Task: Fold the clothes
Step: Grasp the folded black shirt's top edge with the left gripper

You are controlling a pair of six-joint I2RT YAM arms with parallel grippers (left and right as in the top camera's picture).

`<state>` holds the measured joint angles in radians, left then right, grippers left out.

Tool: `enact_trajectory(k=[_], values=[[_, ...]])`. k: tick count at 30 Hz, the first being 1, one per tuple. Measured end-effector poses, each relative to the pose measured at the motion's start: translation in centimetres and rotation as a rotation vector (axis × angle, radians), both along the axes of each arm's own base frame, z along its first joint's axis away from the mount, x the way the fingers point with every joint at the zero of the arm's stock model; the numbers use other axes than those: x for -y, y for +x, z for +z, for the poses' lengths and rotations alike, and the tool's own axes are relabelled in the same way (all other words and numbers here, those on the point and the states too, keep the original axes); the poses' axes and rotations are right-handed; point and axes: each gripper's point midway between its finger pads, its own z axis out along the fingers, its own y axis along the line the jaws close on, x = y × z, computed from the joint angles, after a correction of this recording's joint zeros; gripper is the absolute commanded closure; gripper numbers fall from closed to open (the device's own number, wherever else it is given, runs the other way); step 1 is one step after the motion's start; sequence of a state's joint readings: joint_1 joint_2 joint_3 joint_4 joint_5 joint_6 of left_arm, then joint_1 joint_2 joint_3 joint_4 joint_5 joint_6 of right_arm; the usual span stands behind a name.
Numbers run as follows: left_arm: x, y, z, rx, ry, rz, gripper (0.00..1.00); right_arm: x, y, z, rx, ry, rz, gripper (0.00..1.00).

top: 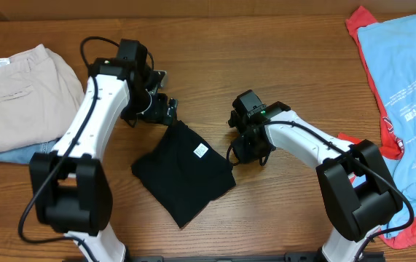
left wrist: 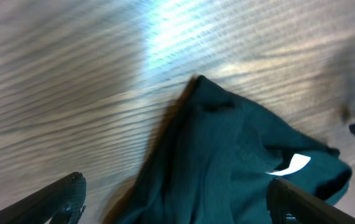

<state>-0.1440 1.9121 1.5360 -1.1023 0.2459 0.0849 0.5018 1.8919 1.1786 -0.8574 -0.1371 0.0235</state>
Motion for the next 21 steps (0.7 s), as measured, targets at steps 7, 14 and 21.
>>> enact_trajectory(k=[7, 14, 21], values=[[1.4, -1.0, -5.1, -0.137, -0.071, -0.101, 0.09, 0.1, -0.2, 0.0, -0.008, -0.004, -0.002, 0.81], [2.4, -2.1, -7.8, -0.224, -0.129, -0.157, 0.76, 0.2, -0.2, 0.0, -0.006, -0.010, -0.003, 0.81], [2.9, -2.8, -8.8, -0.266, -0.162, -0.170, 0.96, 0.2, -0.2, 0.0, -0.006, -0.012, -0.002, 0.81]])
